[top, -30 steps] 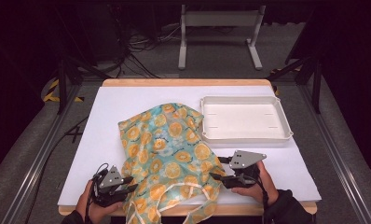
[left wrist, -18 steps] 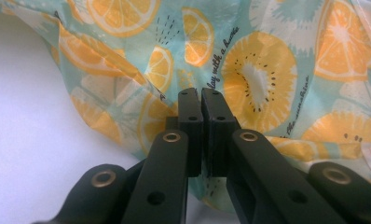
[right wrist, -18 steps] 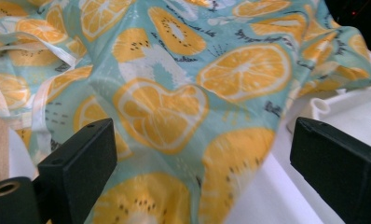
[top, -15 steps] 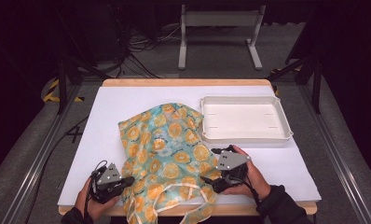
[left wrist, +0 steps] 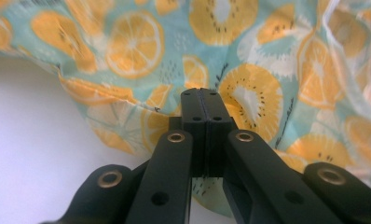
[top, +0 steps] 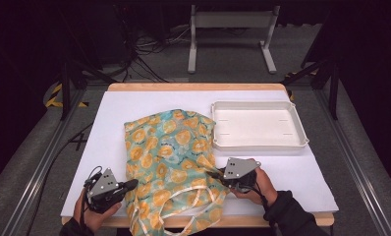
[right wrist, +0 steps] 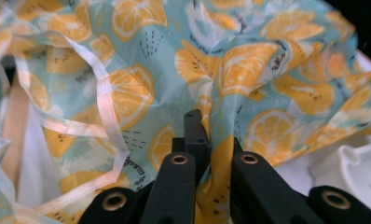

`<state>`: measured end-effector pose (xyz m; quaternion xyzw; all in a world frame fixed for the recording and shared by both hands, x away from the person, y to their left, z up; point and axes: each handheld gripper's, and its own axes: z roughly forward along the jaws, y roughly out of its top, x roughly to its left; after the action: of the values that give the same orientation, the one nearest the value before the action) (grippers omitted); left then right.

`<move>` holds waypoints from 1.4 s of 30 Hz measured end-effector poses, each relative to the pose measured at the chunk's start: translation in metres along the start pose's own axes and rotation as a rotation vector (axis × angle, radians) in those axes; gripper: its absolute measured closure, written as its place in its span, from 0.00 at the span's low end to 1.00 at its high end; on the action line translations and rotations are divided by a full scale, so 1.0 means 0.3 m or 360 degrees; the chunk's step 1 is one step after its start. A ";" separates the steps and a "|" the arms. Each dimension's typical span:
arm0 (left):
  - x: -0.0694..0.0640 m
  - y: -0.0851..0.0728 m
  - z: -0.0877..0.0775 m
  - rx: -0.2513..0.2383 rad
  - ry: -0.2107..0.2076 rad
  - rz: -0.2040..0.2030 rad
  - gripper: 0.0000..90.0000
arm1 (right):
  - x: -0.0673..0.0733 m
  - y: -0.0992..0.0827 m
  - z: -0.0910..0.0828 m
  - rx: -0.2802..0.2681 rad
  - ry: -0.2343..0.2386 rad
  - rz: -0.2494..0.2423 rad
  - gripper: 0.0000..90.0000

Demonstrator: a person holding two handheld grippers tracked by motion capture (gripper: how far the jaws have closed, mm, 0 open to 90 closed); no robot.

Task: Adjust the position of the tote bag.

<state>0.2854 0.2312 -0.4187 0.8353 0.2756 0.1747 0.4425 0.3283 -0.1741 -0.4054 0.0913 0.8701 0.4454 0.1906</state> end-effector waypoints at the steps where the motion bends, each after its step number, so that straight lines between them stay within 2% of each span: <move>1: 0.000 0.007 -0.011 -0.0031 0.0004 -0.0006 1.00 | -0.001 0.012 -0.015 -0.0041 -0.0011 0.0003 1.00; 2: 0.001 0.020 -0.025 -0.0070 0.0006 -0.0003 1.00 | -0.003 0.019 -0.023 -0.0066 -0.0020 0.0005 1.00; 7: -0.006 0.070 -0.089 -0.0175 0.0124 0.0046 1.00 | -0.009 0.068 -0.071 -0.0215 -0.0080 0.0007 1.00; 9: -0.004 0.092 -0.124 -0.0246 0.0160 0.0047 1.00 | -0.010 0.086 -0.080 -0.0236 -0.0118 -0.0016 1.00; 10: -0.004 0.092 -0.124 -0.0246 0.0160 0.0047 1.00 | -0.010 0.086 -0.080 -0.0236 -0.0118 -0.0016 1.00; 12: -0.001 0.114 -0.155 -0.0312 0.0206 0.0061 1.00 | -0.016 0.109 -0.090 -0.0279 -0.0130 -0.0028 1.00; 15: 0.010 0.143 -0.183 -0.0373 0.0231 0.0064 1.00 | -0.032 0.136 -0.104 -0.0336 -0.0158 -0.0031 1.00; 18: 0.019 0.156 -0.182 -0.0385 0.0248 0.0079 1.00 | -0.045 0.152 -0.117 -0.0374 -0.0184 -0.0030 1.00; 20: 0.031 0.171 -0.175 -0.0420 0.0243 0.0061 1.00 | -0.050 0.157 -0.120 -0.0384 -0.0193 -0.0027 1.00; 23: 0.056 0.202 -0.166 -0.0456 0.0278 0.0059 1.00 | -0.066 0.177 -0.124 -0.0431 -0.0205 -0.0010 1.00; 25: 0.065 0.208 -0.162 -0.0447 0.0293 0.0077 0.99 | -0.069 0.182 -0.122 -0.0446 -0.0206 -0.0005 1.00; 26: 0.081 0.208 -0.139 -0.0393 0.0369 0.0104 0.97 | -0.074 0.197 -0.117 -0.0458 -0.0217 0.0005 1.00; 28: 0.096 0.200 -0.126 -0.0381 0.0357 0.0088 0.95 | -0.076 0.202 -0.115 -0.0462 -0.0215 0.0013 1.00; 29: 0.116 0.184 -0.112 -0.0372 0.0312 0.0065 0.95 | -0.079 0.210 -0.113 -0.0465 -0.0219 0.0018 1.00; 32: 0.142 0.146 -0.087 -0.0302 0.0336 0.0020 0.90 | -0.088 0.233 -0.116 -0.0493 -0.0246 0.0044 1.00; 34: 0.153 0.125 -0.084 -0.0255 0.0395 -0.0030 0.83 | -0.096 0.241 -0.120 -0.0516 -0.0250 0.0075 1.00; 36: 0.155 0.113 -0.084 -0.0226 0.0371 -0.0047 0.74 | -0.097 0.242 -0.121 -0.0526 -0.0263 0.0089 1.00; 37: 0.151 0.100 -0.082 -0.0206 0.0331 -0.0038 0.74 | -0.098 0.243 -0.121 -0.0529 -0.0264 0.0103 1.00; 38: 0.139 0.084 -0.075 -0.0142 0.0332 0.0003 0.70 | -0.097 0.242 -0.120 -0.0529 -0.0264 0.0111 1.00; 40: 0.109 0.048 -0.057 -0.0014 0.0301 0.0073 0.52 | -0.096 0.239 -0.119 -0.0525 -0.0274 0.0123 1.00; 42: 0.074 0.012 -0.037 0.0058 0.0310 0.0113 0.38 | -0.099 0.237 -0.119 -0.0515 -0.0280 0.0125 1.00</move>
<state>0.2980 0.2503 -0.4086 0.8314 0.2907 0.2655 0.3921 0.3398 -0.1686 -0.3214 0.1319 0.7628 0.5769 0.2605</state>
